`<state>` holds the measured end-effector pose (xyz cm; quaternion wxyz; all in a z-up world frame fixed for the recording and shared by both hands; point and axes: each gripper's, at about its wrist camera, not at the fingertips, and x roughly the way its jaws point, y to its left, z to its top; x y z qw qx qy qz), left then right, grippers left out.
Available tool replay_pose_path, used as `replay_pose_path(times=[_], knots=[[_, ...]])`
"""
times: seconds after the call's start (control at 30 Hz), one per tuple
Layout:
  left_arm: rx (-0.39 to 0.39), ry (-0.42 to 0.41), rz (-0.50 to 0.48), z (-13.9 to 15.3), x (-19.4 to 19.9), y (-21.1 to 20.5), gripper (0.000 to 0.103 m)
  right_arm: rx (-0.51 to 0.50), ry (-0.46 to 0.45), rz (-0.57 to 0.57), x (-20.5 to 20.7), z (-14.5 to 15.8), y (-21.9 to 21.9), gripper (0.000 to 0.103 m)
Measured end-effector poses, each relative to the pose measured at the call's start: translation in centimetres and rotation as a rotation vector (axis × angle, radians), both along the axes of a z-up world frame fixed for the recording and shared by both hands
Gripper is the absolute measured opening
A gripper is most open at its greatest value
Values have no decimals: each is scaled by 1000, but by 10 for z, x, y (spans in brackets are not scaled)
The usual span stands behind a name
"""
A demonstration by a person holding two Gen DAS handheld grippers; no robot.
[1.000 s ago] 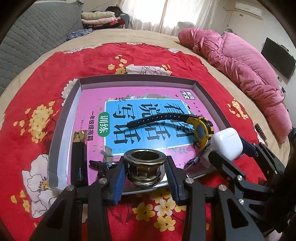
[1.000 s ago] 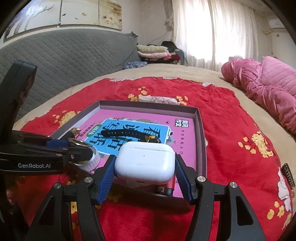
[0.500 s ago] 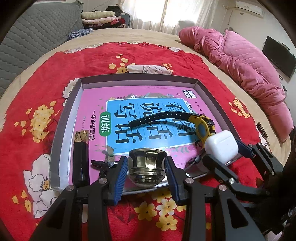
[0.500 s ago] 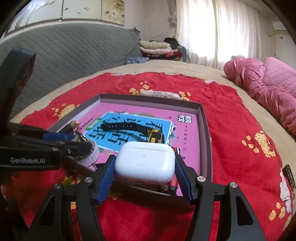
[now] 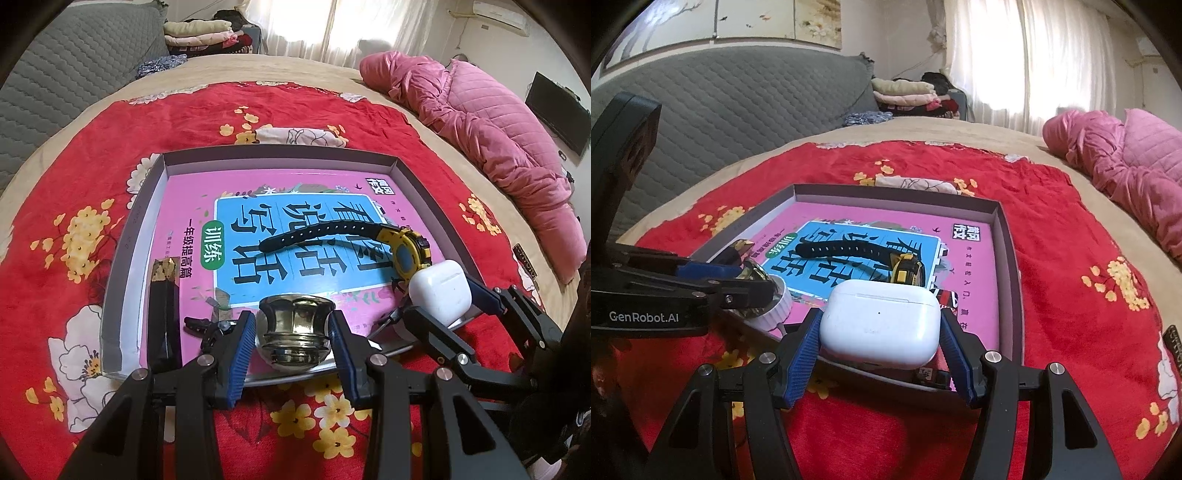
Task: Organize rigid objects
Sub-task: 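Carry the brass ring with left tool while right tool carries the earbud case into the box, then lower and release the brass ring while right tool releases the earbud case in the box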
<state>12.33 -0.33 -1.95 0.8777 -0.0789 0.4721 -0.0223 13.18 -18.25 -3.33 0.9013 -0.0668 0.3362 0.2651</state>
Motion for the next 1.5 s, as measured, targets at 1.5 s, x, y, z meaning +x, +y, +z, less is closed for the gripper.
replay_pose_path(times=[1.5], knots=[[22,1,25,7,-5,2,47,86,12,-45,3,4,-10,75]])
